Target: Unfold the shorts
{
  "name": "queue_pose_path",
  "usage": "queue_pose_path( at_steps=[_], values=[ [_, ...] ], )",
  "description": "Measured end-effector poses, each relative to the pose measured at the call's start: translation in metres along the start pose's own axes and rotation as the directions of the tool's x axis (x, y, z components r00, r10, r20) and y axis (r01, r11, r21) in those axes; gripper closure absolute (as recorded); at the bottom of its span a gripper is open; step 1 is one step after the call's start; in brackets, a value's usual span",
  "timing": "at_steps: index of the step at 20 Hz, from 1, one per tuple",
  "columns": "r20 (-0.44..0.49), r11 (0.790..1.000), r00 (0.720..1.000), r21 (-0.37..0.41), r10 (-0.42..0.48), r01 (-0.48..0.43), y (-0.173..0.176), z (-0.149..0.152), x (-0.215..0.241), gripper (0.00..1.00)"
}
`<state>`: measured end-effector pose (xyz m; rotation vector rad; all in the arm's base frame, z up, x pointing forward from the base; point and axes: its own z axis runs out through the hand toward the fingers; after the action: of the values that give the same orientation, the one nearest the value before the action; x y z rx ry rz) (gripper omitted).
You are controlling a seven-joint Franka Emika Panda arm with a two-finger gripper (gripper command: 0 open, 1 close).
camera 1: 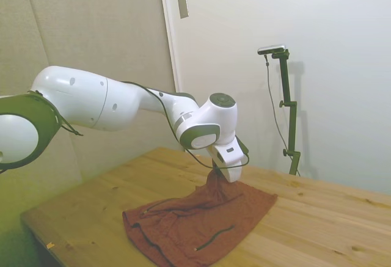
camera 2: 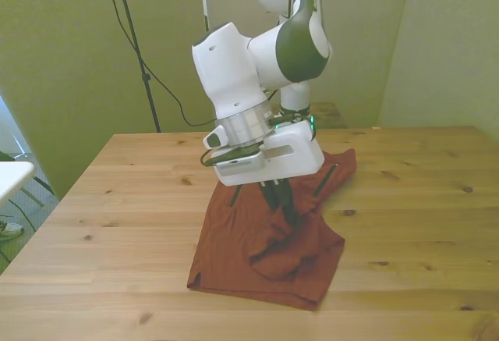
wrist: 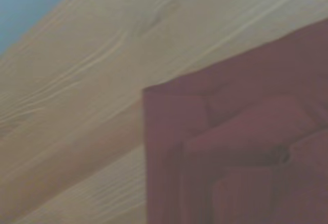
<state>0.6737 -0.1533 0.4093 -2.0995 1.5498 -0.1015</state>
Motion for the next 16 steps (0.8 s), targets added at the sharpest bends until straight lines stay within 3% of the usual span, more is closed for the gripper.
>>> queue_pose_path(
  at_steps=[9, 16],
  values=[
    [0.185, 0.994, 0.978, 0.068, -0.096, 0.085, -0.053, 0.041, -0.041, 1.00],
    [0.234, 0.986, 0.958, 0.068, -0.167, 0.155, -0.084, 0.077, -0.079, 1.00]
  ],
)
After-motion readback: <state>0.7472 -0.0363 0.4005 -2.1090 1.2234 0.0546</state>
